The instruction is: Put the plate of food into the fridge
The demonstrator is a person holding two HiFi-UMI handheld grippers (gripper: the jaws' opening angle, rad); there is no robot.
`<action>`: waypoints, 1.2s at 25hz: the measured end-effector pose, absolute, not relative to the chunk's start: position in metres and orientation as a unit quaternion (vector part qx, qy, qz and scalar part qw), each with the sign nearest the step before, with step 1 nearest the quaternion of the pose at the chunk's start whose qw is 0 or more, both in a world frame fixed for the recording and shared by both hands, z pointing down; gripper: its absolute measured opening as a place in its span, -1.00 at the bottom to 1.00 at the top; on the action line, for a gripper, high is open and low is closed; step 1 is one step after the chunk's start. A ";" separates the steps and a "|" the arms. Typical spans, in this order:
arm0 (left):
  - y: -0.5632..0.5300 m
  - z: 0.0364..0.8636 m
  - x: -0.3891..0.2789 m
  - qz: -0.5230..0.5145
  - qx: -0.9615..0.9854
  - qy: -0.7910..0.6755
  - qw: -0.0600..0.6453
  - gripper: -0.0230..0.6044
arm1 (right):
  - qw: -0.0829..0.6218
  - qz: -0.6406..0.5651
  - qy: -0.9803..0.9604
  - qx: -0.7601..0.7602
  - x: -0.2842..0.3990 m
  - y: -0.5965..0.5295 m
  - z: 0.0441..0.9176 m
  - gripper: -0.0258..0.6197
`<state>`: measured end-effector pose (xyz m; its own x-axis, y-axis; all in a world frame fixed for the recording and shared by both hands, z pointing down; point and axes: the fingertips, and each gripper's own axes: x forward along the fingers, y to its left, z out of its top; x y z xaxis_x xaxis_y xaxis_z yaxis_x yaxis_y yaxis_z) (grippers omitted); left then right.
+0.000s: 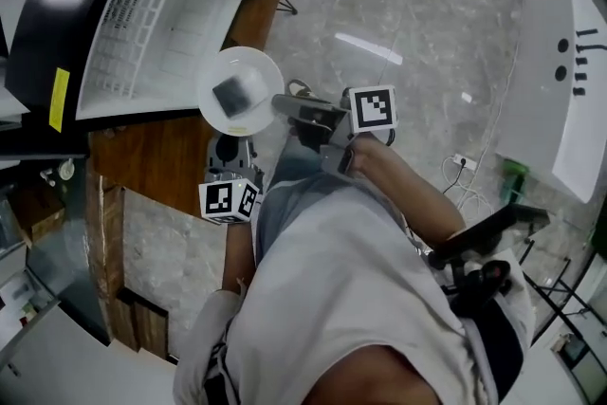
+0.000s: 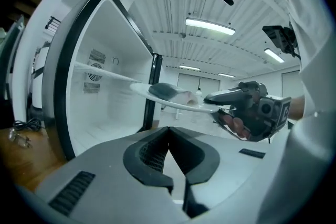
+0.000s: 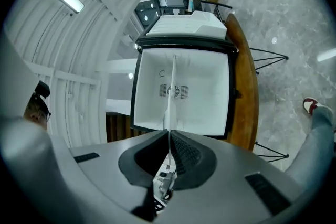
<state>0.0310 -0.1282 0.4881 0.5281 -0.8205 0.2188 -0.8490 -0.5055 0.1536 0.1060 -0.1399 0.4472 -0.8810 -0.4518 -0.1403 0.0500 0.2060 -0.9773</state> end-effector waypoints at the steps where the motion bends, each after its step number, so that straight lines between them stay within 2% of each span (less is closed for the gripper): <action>1: -0.141 0.483 0.027 0.053 0.861 -0.493 0.113 -0.89 | 0.202 -0.616 0.750 -0.127 0.101 -0.155 0.443 -0.84; 8: -0.254 0.450 0.005 0.018 0.821 -0.565 0.083 -0.89 | 0.158 -0.617 0.766 -0.088 0.068 -0.286 0.412 -0.84; 16: -0.394 0.423 -0.040 0.002 0.793 -0.605 0.078 -0.89 | 0.115 -0.651 0.749 -0.043 -0.014 -0.447 0.392 -0.84; 30: -0.452 0.371 -0.071 -0.034 0.746 -0.665 -0.004 -0.89 | 0.077 -0.689 0.721 0.007 -0.077 -0.517 0.390 -0.83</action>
